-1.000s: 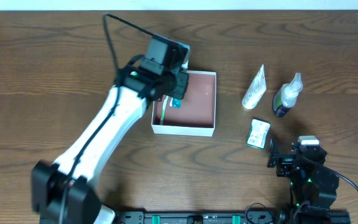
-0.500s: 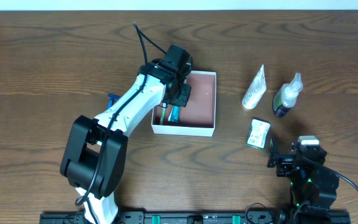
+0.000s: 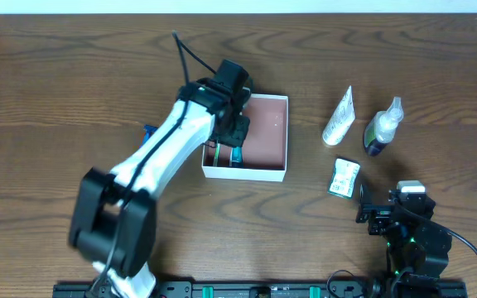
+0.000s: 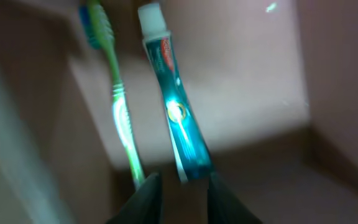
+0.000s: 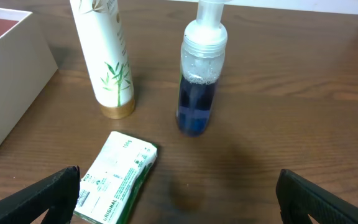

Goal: Pack container
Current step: 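Carry toothpaste tube with left gripper and place it in the box, then reach left gripper to the blue razor and grasp its handle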

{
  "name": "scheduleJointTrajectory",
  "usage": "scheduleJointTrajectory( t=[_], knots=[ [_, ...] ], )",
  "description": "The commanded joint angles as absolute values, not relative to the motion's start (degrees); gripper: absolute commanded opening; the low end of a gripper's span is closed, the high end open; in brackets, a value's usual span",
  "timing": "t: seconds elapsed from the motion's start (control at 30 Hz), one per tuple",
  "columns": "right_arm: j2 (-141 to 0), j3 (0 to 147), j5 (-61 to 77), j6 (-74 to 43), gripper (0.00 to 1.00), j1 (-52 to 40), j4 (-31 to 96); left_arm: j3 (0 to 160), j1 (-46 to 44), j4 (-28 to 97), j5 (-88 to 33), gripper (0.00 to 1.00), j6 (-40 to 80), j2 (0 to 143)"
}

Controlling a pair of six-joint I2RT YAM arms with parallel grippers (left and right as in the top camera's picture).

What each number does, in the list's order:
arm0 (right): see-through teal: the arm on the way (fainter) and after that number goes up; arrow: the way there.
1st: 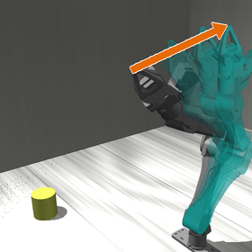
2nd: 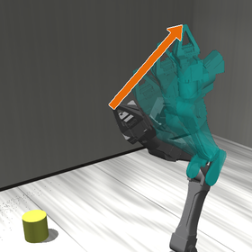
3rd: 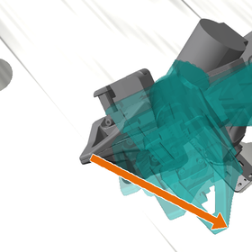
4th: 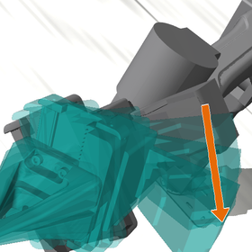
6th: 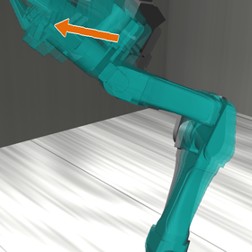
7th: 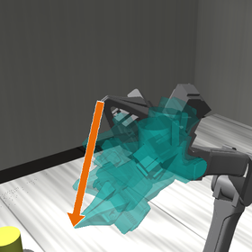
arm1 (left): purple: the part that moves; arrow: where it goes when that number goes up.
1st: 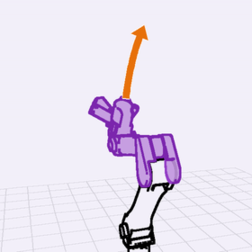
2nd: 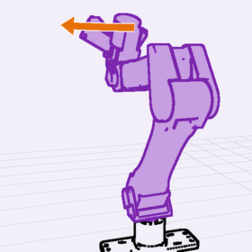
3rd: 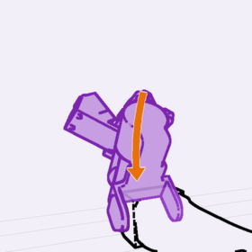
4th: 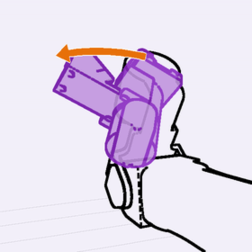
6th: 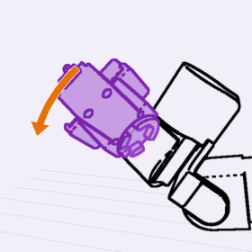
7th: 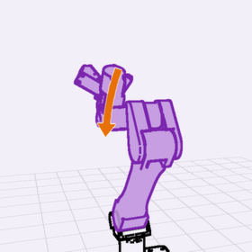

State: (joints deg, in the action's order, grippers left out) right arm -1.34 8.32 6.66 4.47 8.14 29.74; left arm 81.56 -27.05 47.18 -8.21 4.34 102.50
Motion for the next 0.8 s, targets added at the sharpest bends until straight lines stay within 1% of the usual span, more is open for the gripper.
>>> scheduleJointTrajectory(
  t=[0.0,0.03,0.13,0.17,0.2,0.37,0.5,0.57,0.77],
  knots=[
    [-1.13,8.19,6.9,5.21,0.99,8.51,29.78,84.99,-26.3,48.12,-4.69,0.34,3.95,92.27],
    [-1.13,8.19,6.9,5.21,0.99,8.51,29.78,84.99,-25.78,48.62,-2.26,0.39,3.95,89.41],
    [-1.13,8.19,6.9,5.21,0.99,8.51,29.78,84.99,-22.94,50.5,4.43,0.5,3.92,83.55],
    [-1.13,8.19,6.9,5.21,0.99,8.51,29.78,84.99,-21.19,51.57,6.85,0.56,3.9,82.08],
    [-1.13,8.19,6.87,5.21,0.99,8.51,29.78,84.99,-19.09,52.8,8.67,0.59,3.81,81.12],
    [-1.13,8.19,6.9,5.21,0.99,8.51,29.78,84.18,-6.52,58.17,8.8,0.62,-0.25,83.0],
    [-1.13,8.19,6.9,5.21,0.99,8.51,29.78,82.65,1.63,59.33,-0.27,0.68,-5.15,89.89],
    [-1.13,8.19,6.9,5.21,0.99,8.51,29.78,82.61,4.23,59.29,-4.75,0.69,-6.81,94.5],
    [-1.13,8.19,6.9,5.21,0.99,8.51,29.78,82.61,6.46,58.15,-5.43,0.69,-8.36,106.87]
  ],
)
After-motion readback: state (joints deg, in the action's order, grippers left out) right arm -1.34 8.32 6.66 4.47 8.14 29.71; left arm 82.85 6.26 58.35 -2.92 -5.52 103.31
